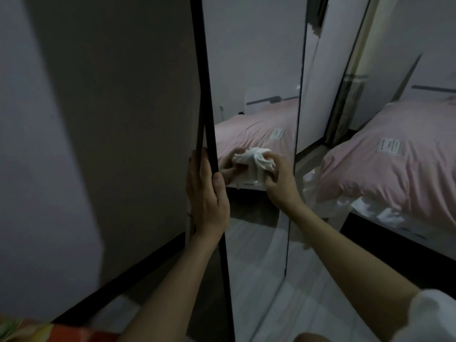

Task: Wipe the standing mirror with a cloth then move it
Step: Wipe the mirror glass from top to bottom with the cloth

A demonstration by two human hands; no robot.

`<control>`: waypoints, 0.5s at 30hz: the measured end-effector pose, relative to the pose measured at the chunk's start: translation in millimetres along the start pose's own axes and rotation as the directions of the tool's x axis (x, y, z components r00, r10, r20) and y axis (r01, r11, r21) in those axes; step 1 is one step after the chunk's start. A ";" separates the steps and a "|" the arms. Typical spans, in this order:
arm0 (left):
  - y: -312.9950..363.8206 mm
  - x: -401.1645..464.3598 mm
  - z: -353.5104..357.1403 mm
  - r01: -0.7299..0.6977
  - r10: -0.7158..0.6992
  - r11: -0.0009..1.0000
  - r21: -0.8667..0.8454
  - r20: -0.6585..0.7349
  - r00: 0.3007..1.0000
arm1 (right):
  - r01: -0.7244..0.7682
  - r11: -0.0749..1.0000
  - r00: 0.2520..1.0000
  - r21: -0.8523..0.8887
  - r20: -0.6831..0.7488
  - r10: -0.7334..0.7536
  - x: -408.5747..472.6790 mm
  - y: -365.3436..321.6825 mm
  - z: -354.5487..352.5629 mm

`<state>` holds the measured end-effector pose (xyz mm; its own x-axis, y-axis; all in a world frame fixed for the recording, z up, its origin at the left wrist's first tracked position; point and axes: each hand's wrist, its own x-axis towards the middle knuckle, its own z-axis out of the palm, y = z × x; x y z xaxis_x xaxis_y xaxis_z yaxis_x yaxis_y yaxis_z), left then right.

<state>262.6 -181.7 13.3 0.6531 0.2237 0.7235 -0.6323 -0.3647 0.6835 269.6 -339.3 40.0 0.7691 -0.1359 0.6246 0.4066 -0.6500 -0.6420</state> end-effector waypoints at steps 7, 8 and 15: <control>-2.9 -10.5 13.5 0.046 -0.049 0.996 -0.082 -0.037 0.998 | -0.225 0.954 0.813 -0.196 0.502 0.295 -105.3 67.8 14.5; -2.7 -11.9 15.1 0.051 -0.055 0.994 -0.096 -0.038 0.998 | -0.238 0.926 0.774 -0.293 0.518 0.363 -112.9 73.1 13.8; -5.7 -9.8 15.4 -0.003 -0.003 0.993 -0.115 -0.058 0.998 | -0.324 0.933 0.944 -0.159 -0.121 0.308 -62.1 45.2 -0.2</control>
<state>266.2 -195.7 0.8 0.6300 0.2769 0.7255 -0.6780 -0.2595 0.6878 240.1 -360.5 -27.7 0.7914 -0.4185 0.4456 0.0514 -0.6808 -0.7307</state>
